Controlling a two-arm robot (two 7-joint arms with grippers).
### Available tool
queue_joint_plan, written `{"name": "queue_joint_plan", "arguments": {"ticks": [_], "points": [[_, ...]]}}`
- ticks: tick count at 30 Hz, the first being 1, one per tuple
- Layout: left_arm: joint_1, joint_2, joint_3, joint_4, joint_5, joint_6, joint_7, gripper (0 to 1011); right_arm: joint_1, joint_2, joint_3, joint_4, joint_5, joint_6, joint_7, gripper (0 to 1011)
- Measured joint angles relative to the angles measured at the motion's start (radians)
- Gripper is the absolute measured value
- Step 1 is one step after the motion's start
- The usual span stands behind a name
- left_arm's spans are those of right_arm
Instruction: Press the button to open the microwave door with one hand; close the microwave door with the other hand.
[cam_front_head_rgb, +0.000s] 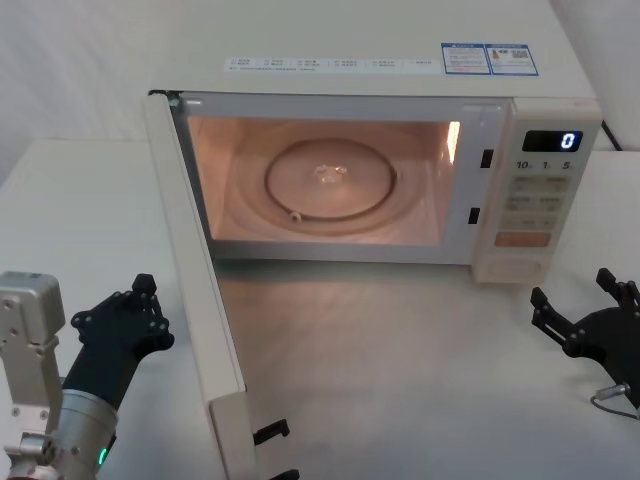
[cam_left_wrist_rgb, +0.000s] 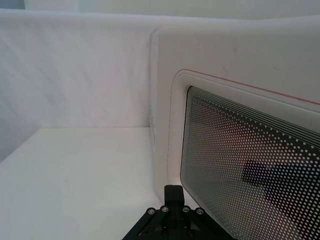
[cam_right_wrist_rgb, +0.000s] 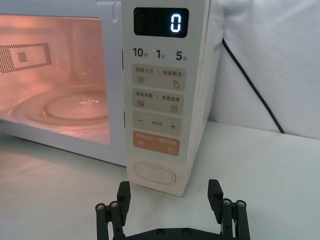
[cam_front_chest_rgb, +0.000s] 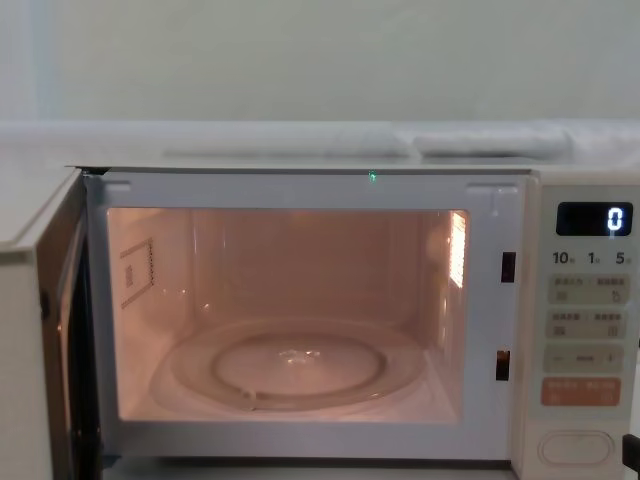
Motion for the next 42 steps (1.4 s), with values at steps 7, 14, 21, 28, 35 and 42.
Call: {"name": "queue_joint_plan", "arguments": {"ticks": [7,14,21,28,35,42], "points": [[0.000,0.000,0.000,0.000,0.000,0.000,0.000,0,0.000,0.000,0.000,0.000,0.000,0.000,0.000,1001],[0.009,-0.004,-0.014,-0.010,-0.003,0.002,-0.027,0,0.000,0.000,0.000,0.000,0.000,0.000,0.000,1001],[0.049,0.005,-0.061,-0.051,-0.037,0.000,-0.082,0,0.000,0.000,0.000,0.000,0.000,0.000,0.000,1001],[0.103,0.043,-0.134,-0.119,-0.086,-0.004,-0.161,0,0.000,0.000,0.000,0.000,0.000,0.000,0.000,1001],[0.135,0.085,-0.182,-0.172,-0.149,-0.002,-0.229,0,0.000,0.000,0.000,0.000,0.000,0.000,0.000,1001],[0.140,0.128,-0.194,-0.213,-0.224,0.028,-0.281,0,0.000,0.000,0.000,0.000,0.000,0.000,0.000,1001]]}}
